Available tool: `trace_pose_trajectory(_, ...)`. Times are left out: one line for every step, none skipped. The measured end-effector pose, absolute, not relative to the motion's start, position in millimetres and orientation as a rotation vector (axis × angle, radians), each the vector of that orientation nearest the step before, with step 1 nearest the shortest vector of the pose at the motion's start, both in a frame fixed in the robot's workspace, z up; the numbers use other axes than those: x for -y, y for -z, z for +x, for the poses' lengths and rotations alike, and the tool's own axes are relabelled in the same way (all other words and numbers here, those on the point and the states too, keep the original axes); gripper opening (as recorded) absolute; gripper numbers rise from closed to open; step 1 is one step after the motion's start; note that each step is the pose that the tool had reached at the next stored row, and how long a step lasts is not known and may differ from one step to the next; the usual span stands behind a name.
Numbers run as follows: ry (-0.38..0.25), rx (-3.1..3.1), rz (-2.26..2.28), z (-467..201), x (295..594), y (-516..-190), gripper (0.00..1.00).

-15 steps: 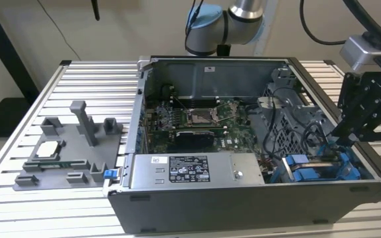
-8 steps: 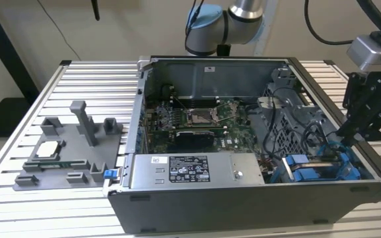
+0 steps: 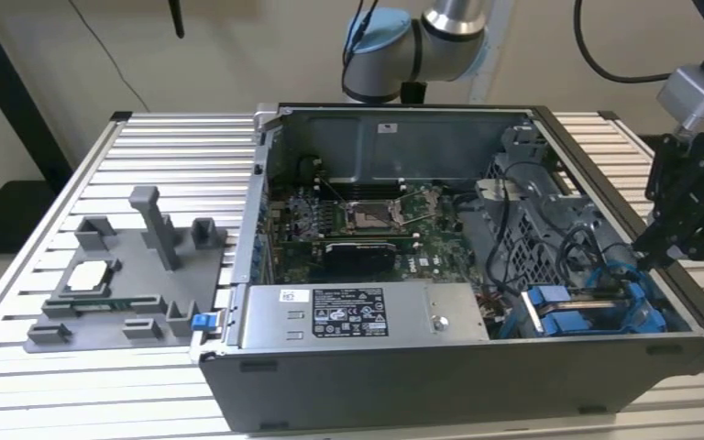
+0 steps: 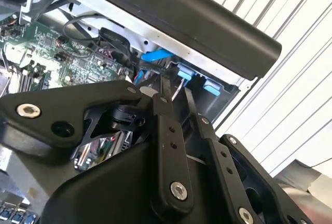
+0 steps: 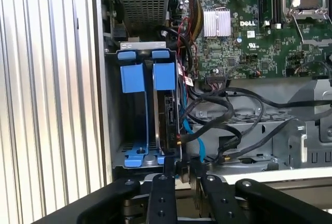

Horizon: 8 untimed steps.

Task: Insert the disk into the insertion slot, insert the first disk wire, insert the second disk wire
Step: 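Insert the second disk wire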

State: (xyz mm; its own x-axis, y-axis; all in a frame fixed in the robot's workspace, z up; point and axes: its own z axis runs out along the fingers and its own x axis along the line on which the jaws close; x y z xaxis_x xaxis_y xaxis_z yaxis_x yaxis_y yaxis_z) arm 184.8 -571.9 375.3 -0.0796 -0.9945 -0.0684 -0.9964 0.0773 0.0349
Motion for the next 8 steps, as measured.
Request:
trace_pose_trajectory(-0.112, -2.286, -2.113, 184.9, 571.9, -375.3, 1.0)
trace_pose_trajectory(-0.112, -2.286, -2.113, 184.9, 571.9, -375.3, 1.0)
trace_pose_trajectory(-0.112, -2.286, -2.113, 184.9, 571.9, -375.2, 1.0)
trace_pose_trajectory(-0.112, -2.286, -2.113, 185.0, 571.9, -375.0, 1.0)
trace_pose_trajectory(-0.112, -2.286, -2.113, 185.4, 571.9, -374.5, 1.0)
trace_pose_trajectory(-0.113, -2.286, -2.113, 186.0, 571.9, -373.8, 1.0)
trace_pose_trajectory(-0.112, -2.286, -2.113, 186.7, 571.9, -373.1, 1.0)
trace_pose_trajectory(-0.112, -2.286, -2.113, 187.4, 571.9, -372.4, 1.0)
